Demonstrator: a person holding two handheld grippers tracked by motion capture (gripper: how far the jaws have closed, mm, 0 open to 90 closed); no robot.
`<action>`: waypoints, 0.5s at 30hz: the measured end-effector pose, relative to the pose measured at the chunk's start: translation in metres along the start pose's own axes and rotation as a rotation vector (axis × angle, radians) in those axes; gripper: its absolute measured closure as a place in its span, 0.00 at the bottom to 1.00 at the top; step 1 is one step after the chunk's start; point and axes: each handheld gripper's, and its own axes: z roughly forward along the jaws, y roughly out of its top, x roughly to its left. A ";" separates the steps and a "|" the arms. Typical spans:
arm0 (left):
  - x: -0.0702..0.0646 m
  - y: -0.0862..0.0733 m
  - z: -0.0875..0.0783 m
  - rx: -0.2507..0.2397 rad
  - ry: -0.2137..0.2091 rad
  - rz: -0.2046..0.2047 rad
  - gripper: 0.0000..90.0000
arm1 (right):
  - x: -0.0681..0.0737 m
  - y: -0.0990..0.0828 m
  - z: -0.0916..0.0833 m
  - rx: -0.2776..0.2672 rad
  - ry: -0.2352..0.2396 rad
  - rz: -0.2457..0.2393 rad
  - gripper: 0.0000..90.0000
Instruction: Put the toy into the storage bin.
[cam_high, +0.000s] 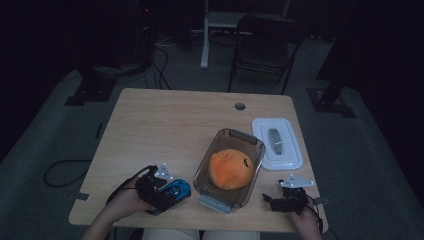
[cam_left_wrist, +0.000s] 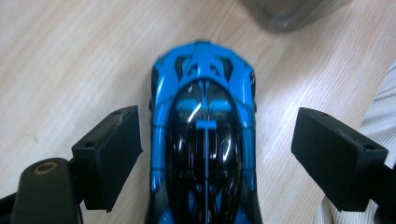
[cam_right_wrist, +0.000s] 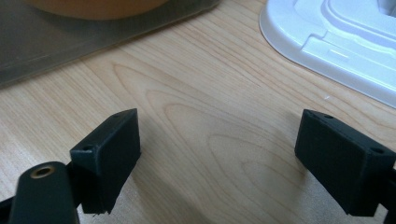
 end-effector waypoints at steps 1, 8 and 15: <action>0.001 -0.001 0.002 0.004 0.003 -0.007 0.19 | 0.000 0.000 0.000 0.000 0.000 0.000 0.15; -0.001 -0.005 0.015 0.055 0.040 -0.008 0.19 | 0.000 0.000 0.000 0.000 -0.003 0.004 0.15; 0.000 -0.007 0.023 0.071 0.045 -0.008 0.19 | 0.000 0.000 0.000 0.002 -0.003 0.005 0.15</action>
